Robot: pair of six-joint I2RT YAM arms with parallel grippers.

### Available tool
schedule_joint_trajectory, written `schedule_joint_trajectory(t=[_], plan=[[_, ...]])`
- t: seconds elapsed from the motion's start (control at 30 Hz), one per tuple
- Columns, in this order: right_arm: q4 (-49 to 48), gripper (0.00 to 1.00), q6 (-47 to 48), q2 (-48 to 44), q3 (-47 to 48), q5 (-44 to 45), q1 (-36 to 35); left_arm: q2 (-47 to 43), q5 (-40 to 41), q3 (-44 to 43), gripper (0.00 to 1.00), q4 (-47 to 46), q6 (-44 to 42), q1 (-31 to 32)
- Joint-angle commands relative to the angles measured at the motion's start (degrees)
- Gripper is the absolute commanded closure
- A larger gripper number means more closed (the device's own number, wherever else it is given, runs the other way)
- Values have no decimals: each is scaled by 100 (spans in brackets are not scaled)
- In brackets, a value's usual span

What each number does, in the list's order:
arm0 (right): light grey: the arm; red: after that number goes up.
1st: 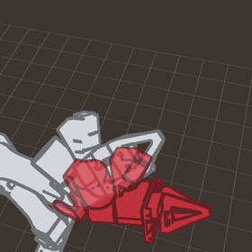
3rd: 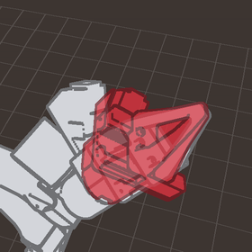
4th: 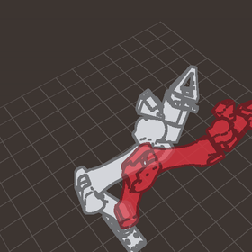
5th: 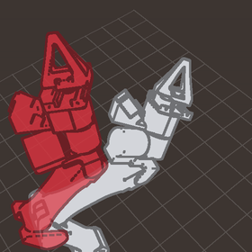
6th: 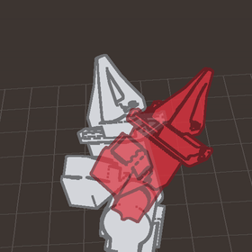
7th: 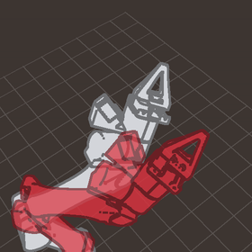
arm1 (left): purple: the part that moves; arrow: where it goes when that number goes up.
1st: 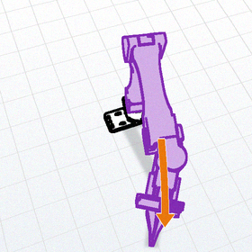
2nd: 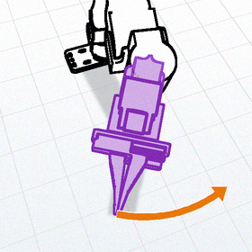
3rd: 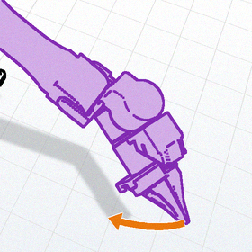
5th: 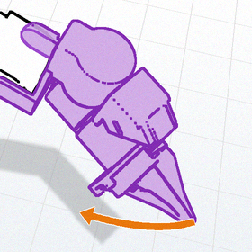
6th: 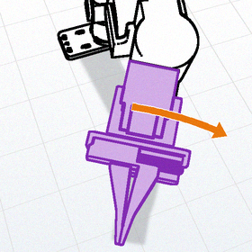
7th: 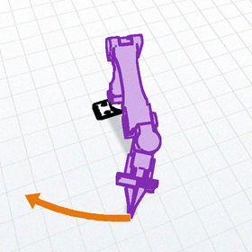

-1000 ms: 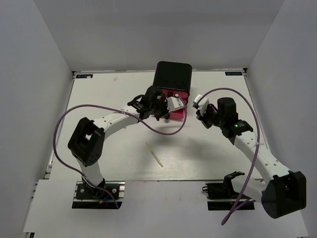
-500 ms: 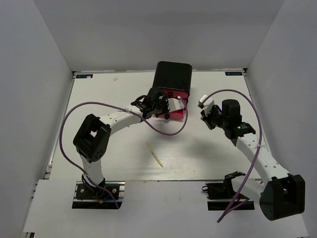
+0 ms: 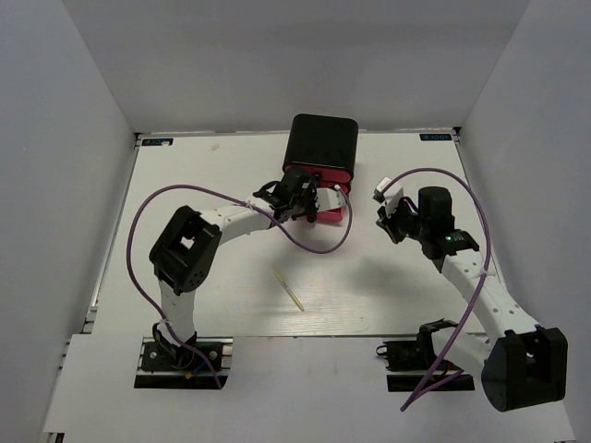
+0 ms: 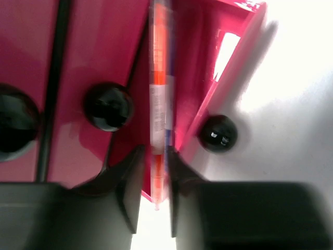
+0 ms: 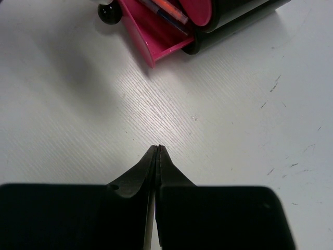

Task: Sort the stationery into containers
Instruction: Place the pen in the drawer, then pick up the pen from the center of the board.

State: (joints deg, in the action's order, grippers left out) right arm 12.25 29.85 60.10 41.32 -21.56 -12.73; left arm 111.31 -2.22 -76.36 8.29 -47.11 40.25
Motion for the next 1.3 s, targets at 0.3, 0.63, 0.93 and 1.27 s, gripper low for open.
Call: schedule_joint_trajectory(t=[0.3,0.63,0.93,1.27], plan=[[-3,97,-40,-173,-133,-226,104,-1162,370,253,48,-1040,228,80],[-197,10,-514,212,-142,663,201,-2981,1987,1022,42,426,6095,-44],[-320,16,-840,292,-160,214,245,-4451,1384,2679,26,2482,11731,71],[-302,19,-858,222,-159,170,228,-1931,144,1072,18,5023,13026,123]])
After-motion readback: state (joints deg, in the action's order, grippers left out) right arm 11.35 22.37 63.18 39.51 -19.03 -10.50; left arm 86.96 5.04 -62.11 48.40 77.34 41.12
